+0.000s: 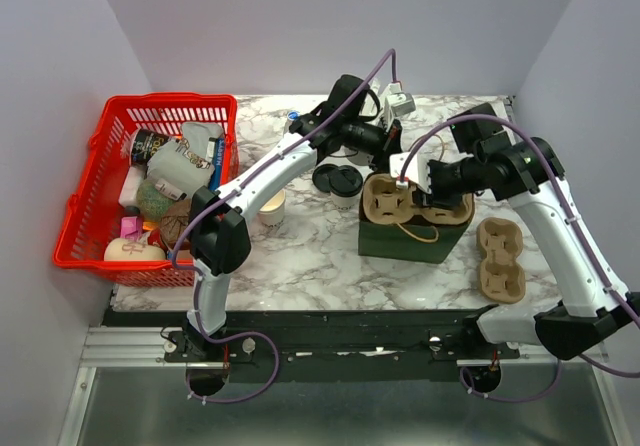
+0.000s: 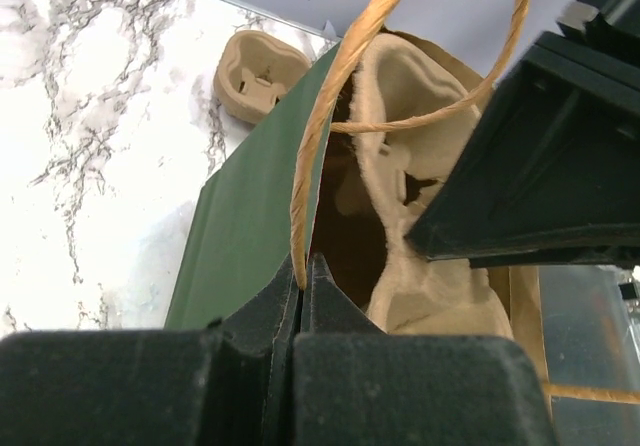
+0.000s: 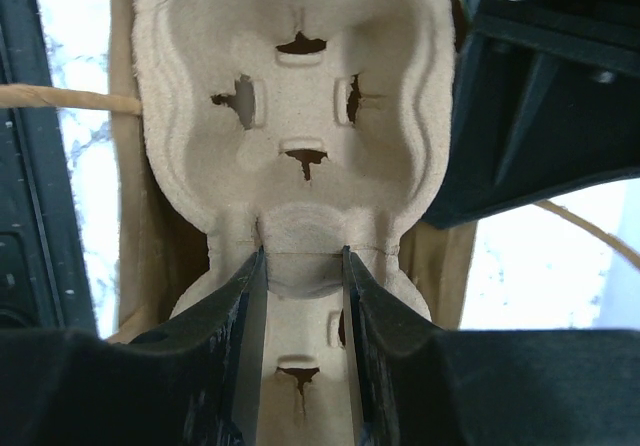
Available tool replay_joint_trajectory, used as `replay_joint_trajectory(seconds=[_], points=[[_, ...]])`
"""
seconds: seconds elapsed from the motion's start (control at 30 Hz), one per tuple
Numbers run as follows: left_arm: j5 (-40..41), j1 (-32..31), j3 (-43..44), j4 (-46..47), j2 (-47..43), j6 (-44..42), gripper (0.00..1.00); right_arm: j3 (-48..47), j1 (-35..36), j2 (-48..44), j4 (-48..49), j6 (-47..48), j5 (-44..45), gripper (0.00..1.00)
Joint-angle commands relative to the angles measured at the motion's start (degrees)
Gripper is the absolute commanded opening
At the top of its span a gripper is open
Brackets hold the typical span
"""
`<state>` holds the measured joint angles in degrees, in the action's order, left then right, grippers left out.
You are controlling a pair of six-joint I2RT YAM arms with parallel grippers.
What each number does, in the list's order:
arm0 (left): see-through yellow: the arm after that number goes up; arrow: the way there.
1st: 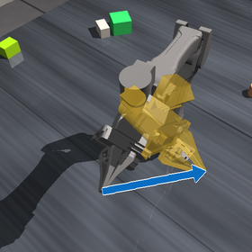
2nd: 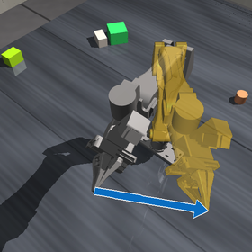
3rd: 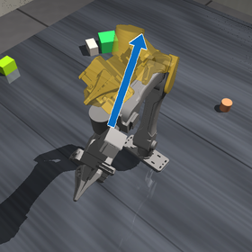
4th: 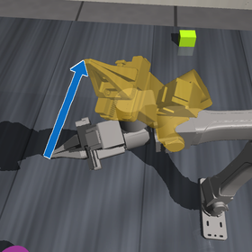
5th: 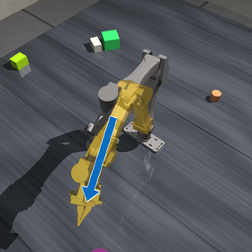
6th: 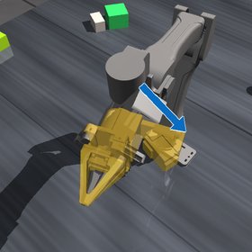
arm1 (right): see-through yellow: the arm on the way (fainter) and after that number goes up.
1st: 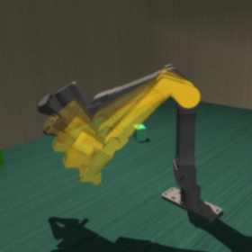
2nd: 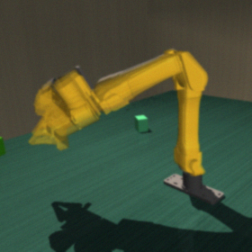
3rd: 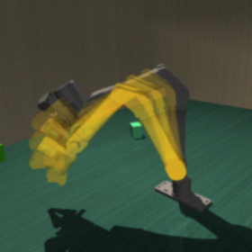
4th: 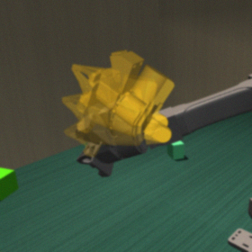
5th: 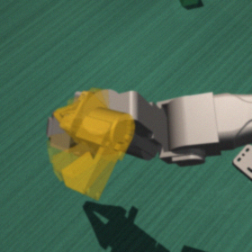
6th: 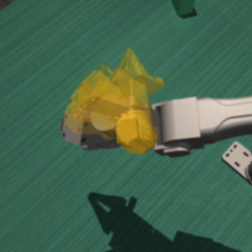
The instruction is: Pack the takeout coffee
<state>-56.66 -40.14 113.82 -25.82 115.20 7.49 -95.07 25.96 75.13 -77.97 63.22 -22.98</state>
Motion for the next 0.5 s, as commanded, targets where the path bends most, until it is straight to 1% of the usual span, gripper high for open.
replay_joint_trajectory(seconds=[0.0, 0.13, 0.3, 0.33, 0.47], points=[[1.9, -0.5, -4.2, 1.8, -3.3, 3.8, 0.0, 4.7, 0.9, -1.9, -9.5, -3.6, -0.1, 0.31], [1.5, -0.6, -4.4, 1.7, -2.9, 4.1, 0.0, 6.3, 1.6, -1.6, -9.4, -5.4, -0.5, 0.31], [1.3, -0.6, -4.2, 1.2, -2.4, 4.2, 0.0, 6.0, 1.8, 0.5, -9.1, -7.6, 1.7, 0.31], [1.2, -0.5, -4.1, 1.2, -2.3, 4.3, 0.02, 6.5, 1.8, 0.5, -8.6, -7.8, 2.0, 0.3], [1.2, -0.5, -3.7, 1.0, -1.9, 4.3, 0.06, 8.2, 2.2, 1.2, -5.2, -8.9, 3.8, 0.3]])
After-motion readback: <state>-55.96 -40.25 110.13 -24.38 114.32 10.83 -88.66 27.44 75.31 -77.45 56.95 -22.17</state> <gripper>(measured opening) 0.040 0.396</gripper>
